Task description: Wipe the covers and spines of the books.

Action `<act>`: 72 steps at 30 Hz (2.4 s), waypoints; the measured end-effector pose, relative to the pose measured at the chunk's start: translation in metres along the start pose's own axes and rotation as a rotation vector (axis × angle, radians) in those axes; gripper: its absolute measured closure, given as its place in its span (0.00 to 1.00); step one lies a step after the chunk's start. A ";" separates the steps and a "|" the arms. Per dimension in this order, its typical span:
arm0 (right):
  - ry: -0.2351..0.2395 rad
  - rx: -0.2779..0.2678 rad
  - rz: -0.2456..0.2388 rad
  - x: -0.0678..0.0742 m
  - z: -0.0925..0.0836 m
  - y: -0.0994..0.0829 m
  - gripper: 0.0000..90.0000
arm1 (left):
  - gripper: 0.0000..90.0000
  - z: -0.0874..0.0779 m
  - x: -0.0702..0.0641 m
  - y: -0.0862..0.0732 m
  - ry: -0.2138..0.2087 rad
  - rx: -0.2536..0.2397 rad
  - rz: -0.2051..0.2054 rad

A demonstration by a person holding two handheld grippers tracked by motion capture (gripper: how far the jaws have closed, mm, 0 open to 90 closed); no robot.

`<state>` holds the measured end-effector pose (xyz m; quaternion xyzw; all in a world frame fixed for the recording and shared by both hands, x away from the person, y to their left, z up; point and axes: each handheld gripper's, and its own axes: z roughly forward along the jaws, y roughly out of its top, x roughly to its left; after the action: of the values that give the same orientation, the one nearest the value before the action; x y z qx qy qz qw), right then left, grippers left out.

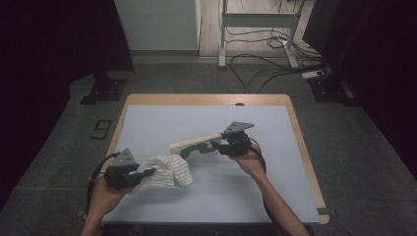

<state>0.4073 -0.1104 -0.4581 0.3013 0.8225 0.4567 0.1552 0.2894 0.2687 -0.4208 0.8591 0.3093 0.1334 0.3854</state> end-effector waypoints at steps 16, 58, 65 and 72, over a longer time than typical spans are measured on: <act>-0.001 -0.003 -0.001 0.000 0.000 0.000 0.55 | 0.81 -0.016 0.035 -0.018 0.108 0.031 -0.063; -0.022 -0.001 -0.016 0.002 0.003 -0.002 0.55 | 0.81 0.107 0.042 0.003 0.008 0.087 -0.064; -0.020 0.001 -0.019 0.003 0.003 -0.002 0.55 | 0.81 0.096 0.041 0.010 -0.001 0.030 -0.058; -0.018 0.000 -0.022 0.003 0.002 -0.002 0.54 | 0.81 0.080 0.038 0.019 -0.004 -0.015 -0.045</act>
<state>0.4051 -0.1077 -0.4613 0.2964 0.8243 0.4524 0.1675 0.3649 0.2368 -0.4600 0.8491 0.3269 0.1253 0.3955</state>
